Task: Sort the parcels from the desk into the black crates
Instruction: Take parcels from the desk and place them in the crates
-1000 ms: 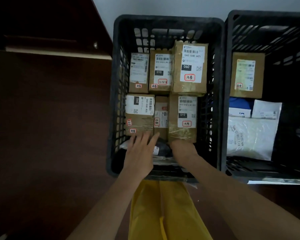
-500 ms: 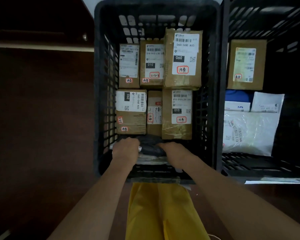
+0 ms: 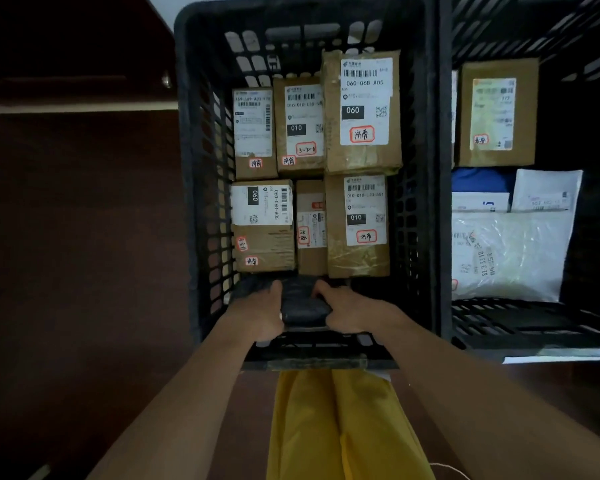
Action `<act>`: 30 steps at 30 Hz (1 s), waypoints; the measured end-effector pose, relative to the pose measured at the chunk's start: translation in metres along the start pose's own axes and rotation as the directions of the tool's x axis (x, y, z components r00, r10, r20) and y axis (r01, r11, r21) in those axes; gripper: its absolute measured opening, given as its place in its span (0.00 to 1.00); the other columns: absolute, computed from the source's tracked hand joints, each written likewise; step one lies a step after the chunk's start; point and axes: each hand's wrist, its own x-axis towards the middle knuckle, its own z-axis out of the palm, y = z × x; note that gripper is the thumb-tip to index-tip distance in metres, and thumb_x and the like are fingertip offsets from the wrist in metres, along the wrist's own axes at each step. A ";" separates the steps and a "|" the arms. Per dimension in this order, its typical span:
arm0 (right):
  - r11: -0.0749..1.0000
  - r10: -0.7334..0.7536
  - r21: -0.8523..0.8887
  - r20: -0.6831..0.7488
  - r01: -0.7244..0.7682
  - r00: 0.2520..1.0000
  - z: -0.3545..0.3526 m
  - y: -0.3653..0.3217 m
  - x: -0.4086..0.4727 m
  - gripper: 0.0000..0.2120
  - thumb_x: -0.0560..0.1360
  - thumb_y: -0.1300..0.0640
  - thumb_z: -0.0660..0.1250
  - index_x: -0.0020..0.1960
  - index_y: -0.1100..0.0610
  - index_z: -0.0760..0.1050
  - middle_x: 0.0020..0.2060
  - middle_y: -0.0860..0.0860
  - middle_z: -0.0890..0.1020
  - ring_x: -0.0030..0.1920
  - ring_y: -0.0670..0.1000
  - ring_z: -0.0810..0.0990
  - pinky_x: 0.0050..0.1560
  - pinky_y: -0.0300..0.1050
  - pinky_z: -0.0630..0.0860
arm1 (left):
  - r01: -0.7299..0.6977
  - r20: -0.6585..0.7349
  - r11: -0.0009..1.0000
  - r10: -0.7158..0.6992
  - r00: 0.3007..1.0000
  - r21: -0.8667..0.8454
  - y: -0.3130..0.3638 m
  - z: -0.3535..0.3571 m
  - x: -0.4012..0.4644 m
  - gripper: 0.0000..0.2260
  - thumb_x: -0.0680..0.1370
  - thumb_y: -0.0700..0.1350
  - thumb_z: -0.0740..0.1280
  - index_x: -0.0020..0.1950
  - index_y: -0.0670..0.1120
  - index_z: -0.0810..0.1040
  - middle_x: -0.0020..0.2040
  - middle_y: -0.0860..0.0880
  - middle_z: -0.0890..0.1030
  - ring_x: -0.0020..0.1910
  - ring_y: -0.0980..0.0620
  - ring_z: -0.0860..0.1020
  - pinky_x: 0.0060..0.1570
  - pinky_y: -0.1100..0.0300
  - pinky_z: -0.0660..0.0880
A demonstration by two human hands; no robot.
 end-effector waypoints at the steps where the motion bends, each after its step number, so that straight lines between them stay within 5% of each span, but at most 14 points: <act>1: 1.000 0.006 0.017 -0.011 -0.006 1.000 0.000 0.001 0.004 0.21 0.76 0.62 0.59 0.66 0.50 0.60 0.53 0.59 0.73 0.50 0.58 0.76 0.49 0.53 0.79 | -0.002 0.001 1.000 0.002 1.000 -0.013 -0.003 0.001 0.006 0.25 0.75 0.36 0.65 0.69 0.44 0.59 0.54 0.43 0.75 0.53 0.43 0.76 0.43 0.56 0.69; 5: 0.999 0.023 0.045 -0.031 -0.021 0.999 -0.002 0.000 0.015 0.19 0.78 0.61 0.57 0.68 0.52 0.61 0.51 0.56 0.75 0.44 0.54 0.75 0.36 0.45 0.71 | -0.031 -0.080 0.998 0.034 0.996 0.045 -0.012 0.004 0.030 0.15 0.79 0.43 0.61 0.63 0.46 0.62 0.43 0.50 0.71 0.45 0.47 0.74 0.39 0.55 0.69; 9: 0.998 0.029 0.058 -0.068 -0.025 0.997 0.000 -0.004 0.020 0.24 0.78 0.60 0.61 0.73 0.53 0.60 0.59 0.58 0.76 0.53 0.57 0.77 0.52 0.50 0.77 | -0.022 -0.220 0.995 0.044 0.974 0.101 -0.015 0.007 0.035 0.09 0.80 0.43 0.60 0.57 0.48 0.63 0.52 0.45 0.77 0.52 0.43 0.77 0.43 0.54 0.68; 13: 0.991 0.011 0.136 -0.053 -0.004 0.999 -0.002 -0.004 0.007 0.31 0.77 0.57 0.65 0.77 0.50 0.58 0.67 0.55 0.74 0.61 0.55 0.75 0.60 0.45 0.75 | -0.058 -0.297 0.994 0.083 0.951 0.094 -0.022 0.011 0.029 0.14 0.78 0.40 0.61 0.63 0.47 0.69 0.57 0.44 0.78 0.54 0.44 0.77 0.44 0.55 0.71; 16: 0.956 -0.033 0.290 -0.050 0.046 0.998 0.001 -0.001 -0.008 0.29 0.81 0.49 0.63 0.79 0.45 0.57 0.73 0.49 0.68 0.69 0.51 0.69 0.62 0.38 0.66 | -0.191 -0.227 0.978 0.168 0.959 -0.085 -0.024 0.004 0.019 0.21 0.78 0.41 0.63 0.71 0.51 0.70 0.67 0.47 0.75 0.63 0.46 0.74 0.62 0.52 0.72; 19: 0.957 -0.055 0.280 -0.090 0.078 0.994 0.009 0.000 -0.004 0.23 0.84 0.45 0.54 0.78 0.45 0.59 0.78 0.49 0.60 0.76 0.52 0.59 0.71 0.41 0.58 | -0.179 -0.105 0.980 0.170 0.980 -0.090 -0.021 0.003 0.014 0.21 0.84 0.47 0.56 0.77 0.58 0.61 0.79 0.52 0.59 0.77 0.48 0.59 0.76 0.46 0.50; 23: 0.989 -0.036 0.140 -0.089 0.049 0.995 0.015 -0.007 0.010 0.24 0.85 0.46 0.49 0.79 0.50 0.58 0.80 0.52 0.54 0.79 0.54 0.53 0.75 0.45 0.51 | -0.129 -0.091 0.992 0.129 0.987 0.015 -0.022 0.011 0.028 0.20 0.86 0.49 0.50 0.78 0.60 0.58 0.80 0.52 0.56 0.78 0.49 0.55 0.76 0.40 0.44; 30: 0.983 0.010 0.185 -0.147 0.017 0.989 0.012 -0.015 -0.024 0.28 0.83 0.41 0.54 0.80 0.47 0.53 0.78 0.51 0.61 0.75 0.54 0.62 0.72 0.44 0.61 | -0.131 -0.171 0.986 0.146 0.974 0.100 -0.024 0.009 0.003 0.24 0.85 0.48 0.53 0.80 0.52 0.52 0.80 0.48 0.56 0.77 0.45 0.57 0.74 0.41 0.56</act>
